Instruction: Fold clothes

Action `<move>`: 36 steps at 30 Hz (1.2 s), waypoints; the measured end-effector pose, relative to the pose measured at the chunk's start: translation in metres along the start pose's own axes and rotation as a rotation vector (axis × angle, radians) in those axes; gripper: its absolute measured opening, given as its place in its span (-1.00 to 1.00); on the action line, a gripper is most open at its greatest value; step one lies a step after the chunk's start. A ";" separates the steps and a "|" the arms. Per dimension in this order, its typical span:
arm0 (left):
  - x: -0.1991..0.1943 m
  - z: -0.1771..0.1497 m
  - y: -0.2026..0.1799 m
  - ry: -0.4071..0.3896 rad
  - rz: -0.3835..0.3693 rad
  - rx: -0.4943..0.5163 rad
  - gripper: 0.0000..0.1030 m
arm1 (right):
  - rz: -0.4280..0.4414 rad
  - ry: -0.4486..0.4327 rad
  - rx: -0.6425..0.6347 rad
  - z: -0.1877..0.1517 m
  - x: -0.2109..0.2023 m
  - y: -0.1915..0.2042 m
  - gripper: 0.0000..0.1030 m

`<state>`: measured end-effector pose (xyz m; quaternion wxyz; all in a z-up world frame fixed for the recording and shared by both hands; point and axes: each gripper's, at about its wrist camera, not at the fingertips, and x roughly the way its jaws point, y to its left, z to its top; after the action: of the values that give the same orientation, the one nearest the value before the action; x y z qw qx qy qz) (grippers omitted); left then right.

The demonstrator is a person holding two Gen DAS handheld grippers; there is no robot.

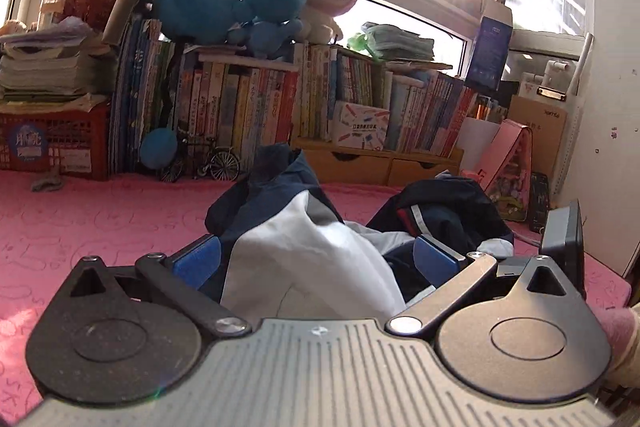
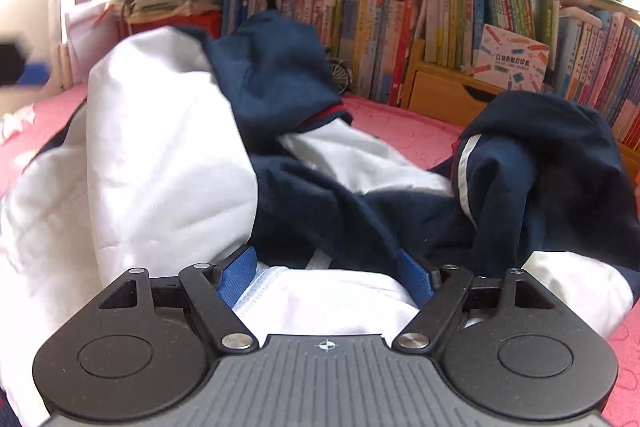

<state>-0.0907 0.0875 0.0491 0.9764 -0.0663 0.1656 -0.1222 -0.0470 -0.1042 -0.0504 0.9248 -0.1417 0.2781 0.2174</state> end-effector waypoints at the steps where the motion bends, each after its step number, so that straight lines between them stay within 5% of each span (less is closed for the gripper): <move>1: 0.010 -0.001 -0.008 0.004 0.006 0.006 1.00 | -0.011 -0.010 -0.022 -0.003 -0.004 0.005 0.50; 7: 0.057 -0.037 -0.015 0.122 0.165 0.053 1.00 | 0.089 -0.004 0.014 -0.006 -0.023 -0.006 0.50; 10: 0.062 -0.053 0.003 0.189 0.183 -0.022 1.00 | 0.141 -0.001 0.045 -0.005 -0.034 -0.019 0.51; 16: 0.066 -0.063 0.033 0.263 0.154 -0.196 1.00 | 0.027 -0.147 -0.034 0.030 -0.060 -0.037 0.66; 20: 0.066 -0.063 0.031 0.273 0.166 -0.186 1.00 | -0.122 -0.245 -0.203 0.058 -0.059 -0.042 0.66; 24: 0.067 -0.063 0.031 0.272 0.165 -0.189 1.00 | -0.104 -0.135 -0.366 0.060 -0.032 -0.029 0.63; 29: 0.067 -0.063 0.032 0.270 0.158 -0.195 1.00 | -0.039 0.039 -0.498 0.040 -0.005 -0.005 0.13; 36: 0.068 -0.063 0.031 0.276 0.162 -0.185 1.00 | -0.123 0.010 -0.558 0.030 0.017 0.025 0.10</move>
<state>-0.0430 0.0939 -0.0361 0.9408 -0.1248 0.3130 -0.0356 -0.0321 -0.0653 -0.0395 0.8601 -0.4086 0.2031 0.2283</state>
